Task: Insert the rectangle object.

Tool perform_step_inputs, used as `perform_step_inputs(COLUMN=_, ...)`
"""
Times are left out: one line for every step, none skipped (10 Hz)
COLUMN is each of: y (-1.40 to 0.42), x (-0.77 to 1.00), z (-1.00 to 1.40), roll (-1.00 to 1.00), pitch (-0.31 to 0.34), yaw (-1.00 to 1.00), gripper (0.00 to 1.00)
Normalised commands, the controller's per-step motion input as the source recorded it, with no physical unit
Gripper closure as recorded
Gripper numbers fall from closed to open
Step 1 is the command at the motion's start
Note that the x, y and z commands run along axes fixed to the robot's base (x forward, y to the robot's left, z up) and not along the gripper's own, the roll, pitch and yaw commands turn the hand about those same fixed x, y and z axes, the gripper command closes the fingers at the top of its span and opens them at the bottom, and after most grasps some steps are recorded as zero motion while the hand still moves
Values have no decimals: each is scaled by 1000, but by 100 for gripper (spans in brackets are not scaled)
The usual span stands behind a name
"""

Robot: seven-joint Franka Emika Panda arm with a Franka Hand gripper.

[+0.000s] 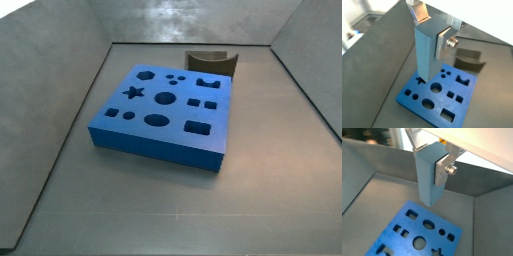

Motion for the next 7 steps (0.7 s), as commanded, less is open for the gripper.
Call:
perform_step_inputs(y=-106, x=363, z=-297, roll=149, pitch=-51, yaw=-717, gripper=100)
perform_step_inputs(y=-109, x=363, z=-297, roll=151, pitch=-46, yaw=-711, gripper=100)
perform_step_inputs(y=-111, x=366, z=-297, roll=153, pitch=-43, yaw=-709, gripper=100)
perform_step_inputs(y=-114, x=371, z=-297, roll=153, pitch=-44, yaw=-706, gripper=100)
perform_step_inputs(y=-114, x=374, z=-294, roll=150, pitch=-43, yaw=-703, gripper=100)
perform_step_inputs(y=-109, x=360, z=-291, roll=147, pitch=-44, yaw=-714, gripper=100)
perform_step_inputs(y=-86, x=274, z=-229, roll=110, pitch=-47, yaw=-800, gripper=100)
